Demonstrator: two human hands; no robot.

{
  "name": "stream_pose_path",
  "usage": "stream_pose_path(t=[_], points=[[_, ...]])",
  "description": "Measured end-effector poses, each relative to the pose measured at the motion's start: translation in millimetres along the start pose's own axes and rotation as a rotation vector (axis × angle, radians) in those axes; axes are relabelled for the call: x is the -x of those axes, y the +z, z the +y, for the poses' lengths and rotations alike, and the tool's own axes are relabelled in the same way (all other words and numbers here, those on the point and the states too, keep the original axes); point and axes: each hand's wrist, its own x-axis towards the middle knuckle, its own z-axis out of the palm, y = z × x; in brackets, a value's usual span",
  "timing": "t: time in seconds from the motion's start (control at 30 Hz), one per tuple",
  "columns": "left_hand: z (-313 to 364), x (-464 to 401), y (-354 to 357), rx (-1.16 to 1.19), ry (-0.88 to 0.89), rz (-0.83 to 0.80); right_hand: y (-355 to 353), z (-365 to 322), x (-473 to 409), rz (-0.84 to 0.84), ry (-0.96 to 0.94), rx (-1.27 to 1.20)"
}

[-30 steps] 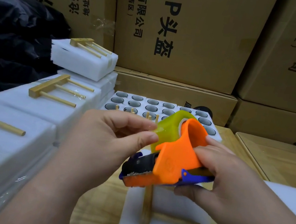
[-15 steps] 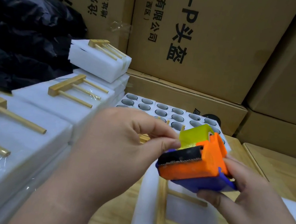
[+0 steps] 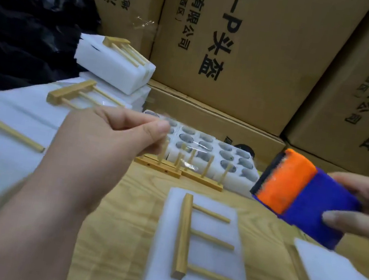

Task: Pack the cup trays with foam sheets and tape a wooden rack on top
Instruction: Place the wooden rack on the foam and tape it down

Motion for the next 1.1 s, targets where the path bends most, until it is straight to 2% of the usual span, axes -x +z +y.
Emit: stream_pose_path(t=[0.1,0.17,0.23,0.37,0.7,0.9,1.1], points=[[-15,-4,10,0.183,-0.316,-0.064,-19,-23,-3,0.158,0.07,0.025],[-22,-7,11,0.239,-0.414,-0.078,-12,-41,-14,0.082,0.115,0.1],[-26,-10,8,0.262,-0.436,-0.077,-14,-57,-24,0.077,0.157,0.276],[-37,-11,0,0.282,-0.485,-0.065,-25,-82,-38,0.12,0.188,0.355],[-86,2,-6,0.263,-0.72,-0.1,-12,-160,-86,-0.16,0.298,0.535],[-108,18,-8,0.207,-0.819,-0.154,2,-176,-109,-0.23,0.255,0.743],[-116,21,-5,0.159,-0.835,-0.224,10,-178,-122,-0.272,0.264,0.812]])
